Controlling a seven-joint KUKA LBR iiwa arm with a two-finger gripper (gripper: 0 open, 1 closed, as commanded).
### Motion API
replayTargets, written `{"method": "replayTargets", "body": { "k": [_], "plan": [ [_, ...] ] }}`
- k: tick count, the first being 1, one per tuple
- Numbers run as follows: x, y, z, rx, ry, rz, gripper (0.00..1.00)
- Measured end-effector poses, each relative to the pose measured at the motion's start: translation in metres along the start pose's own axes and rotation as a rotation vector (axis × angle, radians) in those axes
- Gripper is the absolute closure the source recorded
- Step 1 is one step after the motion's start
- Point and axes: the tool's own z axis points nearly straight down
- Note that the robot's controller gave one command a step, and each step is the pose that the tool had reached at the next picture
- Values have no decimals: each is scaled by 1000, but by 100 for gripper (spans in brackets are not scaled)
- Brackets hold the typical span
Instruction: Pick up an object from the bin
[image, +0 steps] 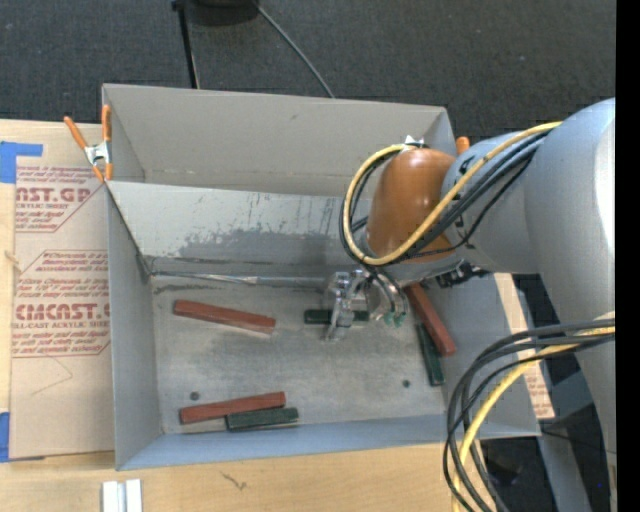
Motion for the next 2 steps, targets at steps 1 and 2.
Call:
{"method": "replayTargets", "body": {
  "k": [1, 2],
  "plan": [
    [0, 0, -2, 0, 4, 0, 100],
    [2, 0, -6, 0, 12, 0, 100]
  ]
}}
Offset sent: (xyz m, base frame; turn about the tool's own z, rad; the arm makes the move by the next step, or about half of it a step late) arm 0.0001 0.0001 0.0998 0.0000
